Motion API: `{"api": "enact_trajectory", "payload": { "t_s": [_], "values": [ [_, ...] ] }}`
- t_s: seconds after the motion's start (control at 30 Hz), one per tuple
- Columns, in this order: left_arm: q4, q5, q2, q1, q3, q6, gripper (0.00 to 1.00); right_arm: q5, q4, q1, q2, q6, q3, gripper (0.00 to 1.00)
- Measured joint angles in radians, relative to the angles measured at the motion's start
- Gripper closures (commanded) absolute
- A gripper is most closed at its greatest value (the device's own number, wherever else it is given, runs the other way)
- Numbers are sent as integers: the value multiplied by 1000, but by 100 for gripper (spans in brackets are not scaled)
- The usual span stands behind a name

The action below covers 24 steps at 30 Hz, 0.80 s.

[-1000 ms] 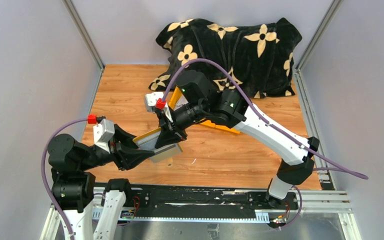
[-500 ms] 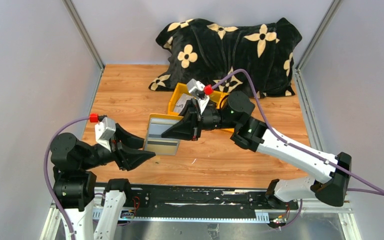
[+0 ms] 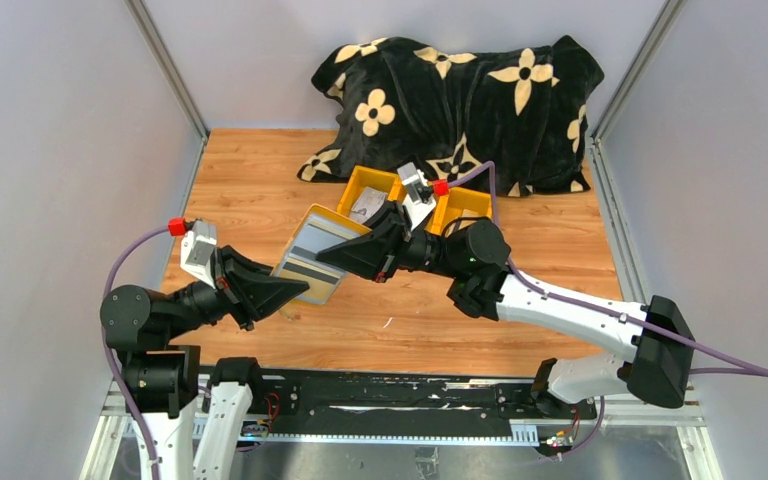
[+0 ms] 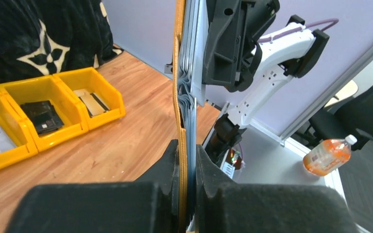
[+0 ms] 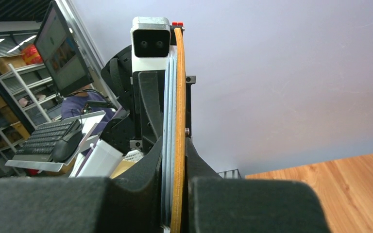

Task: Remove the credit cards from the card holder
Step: Remove the credit card from the card holder.

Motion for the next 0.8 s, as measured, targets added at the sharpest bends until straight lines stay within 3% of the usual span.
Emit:
{"api": "enact_trajectory", "payload": {
  "t_s": [0.07,0.17,0.23,0.37,0.53,0.67,0.8],
  "values": [
    [-27,-26,1,0,7,15,100,13,7,2,-1,-14,-5,89],
    [-63,-45,3,-1,10,34,100,31,-5,4,-8,-51,-15,60],
    [-103,-68,10,-1,14,70,100,20,-48,-1,-20,-88,-16,48],
    [-240,-78,53,-1,71,230,100,-98,-241,-66,-44,-182,47,49],
    [-465,-86,99,-1,149,517,100,-234,-678,-111,24,-404,346,53],
    [-541,-84,102,-1,151,631,100,-251,-929,-97,93,-563,495,60],
    [-575,-79,113,0,154,700,100,-266,-1063,-89,130,-644,518,63]
  ]
}}
